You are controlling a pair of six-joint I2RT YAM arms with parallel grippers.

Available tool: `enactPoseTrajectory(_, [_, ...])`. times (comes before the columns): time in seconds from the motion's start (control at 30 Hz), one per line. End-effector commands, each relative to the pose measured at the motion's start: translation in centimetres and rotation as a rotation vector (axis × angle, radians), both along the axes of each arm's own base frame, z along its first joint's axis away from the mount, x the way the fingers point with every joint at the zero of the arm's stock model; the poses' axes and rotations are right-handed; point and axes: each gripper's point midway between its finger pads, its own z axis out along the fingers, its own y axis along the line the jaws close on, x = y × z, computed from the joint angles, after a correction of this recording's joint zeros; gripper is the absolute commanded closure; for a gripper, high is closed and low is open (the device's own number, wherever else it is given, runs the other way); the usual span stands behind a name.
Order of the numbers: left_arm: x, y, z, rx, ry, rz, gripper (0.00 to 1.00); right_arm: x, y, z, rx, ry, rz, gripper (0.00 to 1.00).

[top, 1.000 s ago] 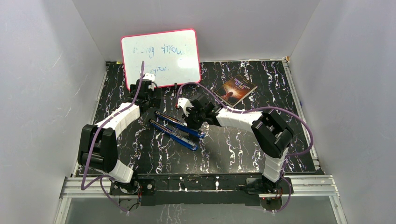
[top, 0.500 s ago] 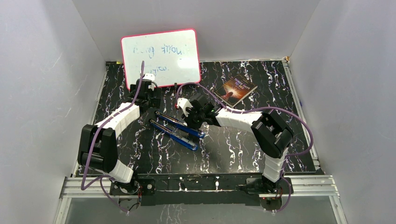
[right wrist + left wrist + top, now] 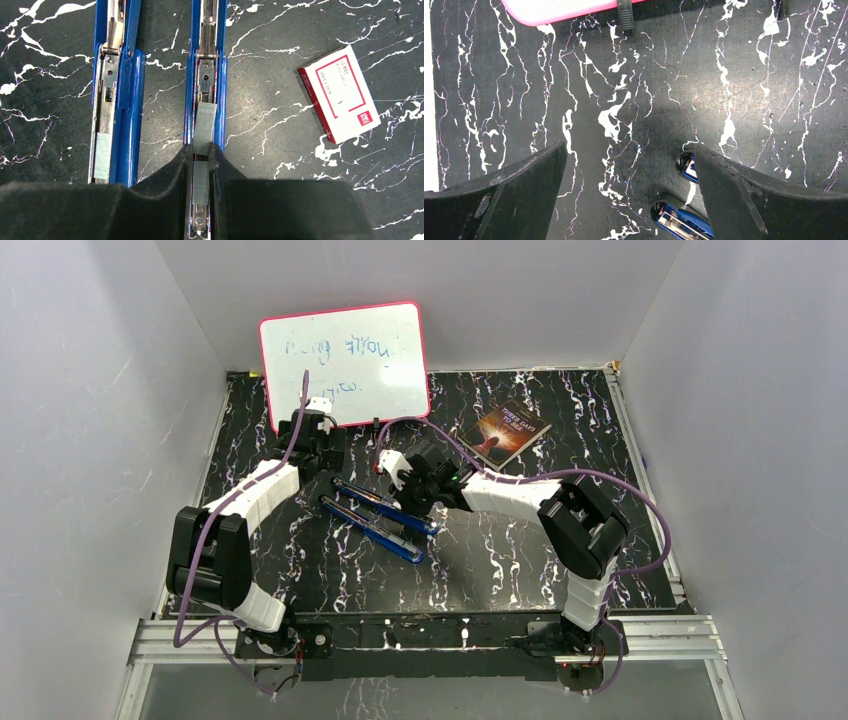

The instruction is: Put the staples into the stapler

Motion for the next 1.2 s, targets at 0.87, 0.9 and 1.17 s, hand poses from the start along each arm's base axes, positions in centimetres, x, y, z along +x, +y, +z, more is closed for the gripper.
enactPoseTrajectory(0.87, [-0.16, 0.15, 1.68, -0.018, -0.049, 0.004, 0.02, 0.88, -0.6, 1.36, -0.01, -0.055, -0.024, 0.81])
enactPoseTrajectory(0.9, [-0.12, 0.15, 1.71, -0.018, -0.05, 0.004, 0.02, 0.91, -0.61, 1.4, -0.01, -0.057, -0.025, 0.81])
enactPoseTrajectory(1.17, [-0.12, 0.07, 1.63, -0.02, -0.048, 0.001, 0.02, 0.99, -0.67, 1.82, -0.007, -0.066, -0.027, 0.8])
